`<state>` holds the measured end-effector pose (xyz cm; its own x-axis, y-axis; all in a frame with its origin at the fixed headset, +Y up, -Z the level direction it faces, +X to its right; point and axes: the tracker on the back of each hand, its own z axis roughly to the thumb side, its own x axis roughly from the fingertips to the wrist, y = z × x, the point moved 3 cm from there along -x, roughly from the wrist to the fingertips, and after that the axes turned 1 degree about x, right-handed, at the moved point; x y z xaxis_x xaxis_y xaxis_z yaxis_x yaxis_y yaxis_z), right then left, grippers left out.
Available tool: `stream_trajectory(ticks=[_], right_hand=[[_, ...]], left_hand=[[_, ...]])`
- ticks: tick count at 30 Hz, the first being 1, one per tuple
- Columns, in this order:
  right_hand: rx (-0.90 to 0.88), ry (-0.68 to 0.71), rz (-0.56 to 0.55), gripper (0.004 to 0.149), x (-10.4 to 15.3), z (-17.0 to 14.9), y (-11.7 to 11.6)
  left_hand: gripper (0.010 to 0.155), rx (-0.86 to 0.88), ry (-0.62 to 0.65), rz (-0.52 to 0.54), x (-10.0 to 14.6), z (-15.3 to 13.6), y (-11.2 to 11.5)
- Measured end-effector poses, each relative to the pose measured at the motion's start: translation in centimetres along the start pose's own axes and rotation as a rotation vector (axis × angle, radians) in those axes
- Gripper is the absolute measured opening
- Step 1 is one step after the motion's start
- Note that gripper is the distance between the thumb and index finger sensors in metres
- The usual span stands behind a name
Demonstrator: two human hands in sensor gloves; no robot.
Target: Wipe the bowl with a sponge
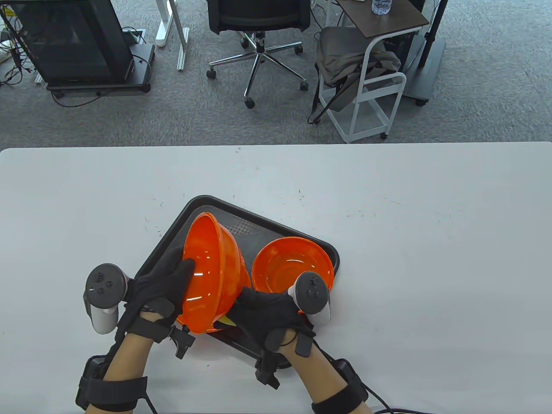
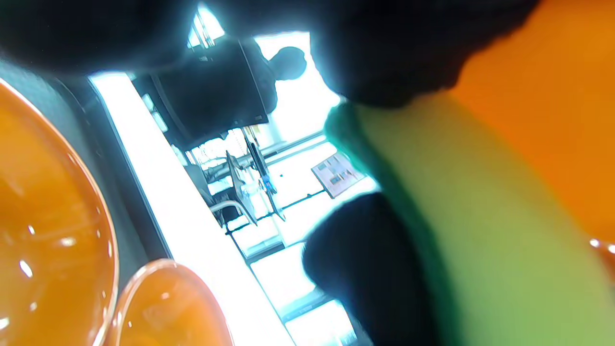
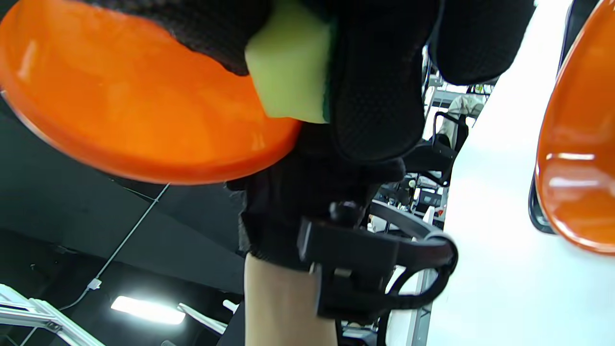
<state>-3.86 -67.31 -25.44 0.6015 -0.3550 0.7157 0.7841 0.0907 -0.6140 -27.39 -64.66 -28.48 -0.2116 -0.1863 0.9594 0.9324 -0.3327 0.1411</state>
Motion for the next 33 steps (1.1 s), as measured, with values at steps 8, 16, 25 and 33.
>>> stream_trajectory(ticks=[8,16,25,33], right_hand=[[-0.047,0.01,-0.003,0.055,0.0,0.4,0.0],[-0.029,0.06,-0.112,0.055,0.6,1.4,2.1],[0.23,0.144,-0.275,0.053,1.6,3.0,4.1],[0.278,0.148,-0.375,0.05,2.4,3.2,5.3]], left_hand=[[0.056,-0.104,-0.069,0.159,0.4,-0.8,-3.1],[0.056,-0.122,-0.116,0.266,0.8,-1.8,-4.8],[0.056,-0.186,-0.141,0.203,0.6,-2.0,-4.7],[0.056,-0.141,-0.075,0.015,0.0,-1.4,-2.5]])
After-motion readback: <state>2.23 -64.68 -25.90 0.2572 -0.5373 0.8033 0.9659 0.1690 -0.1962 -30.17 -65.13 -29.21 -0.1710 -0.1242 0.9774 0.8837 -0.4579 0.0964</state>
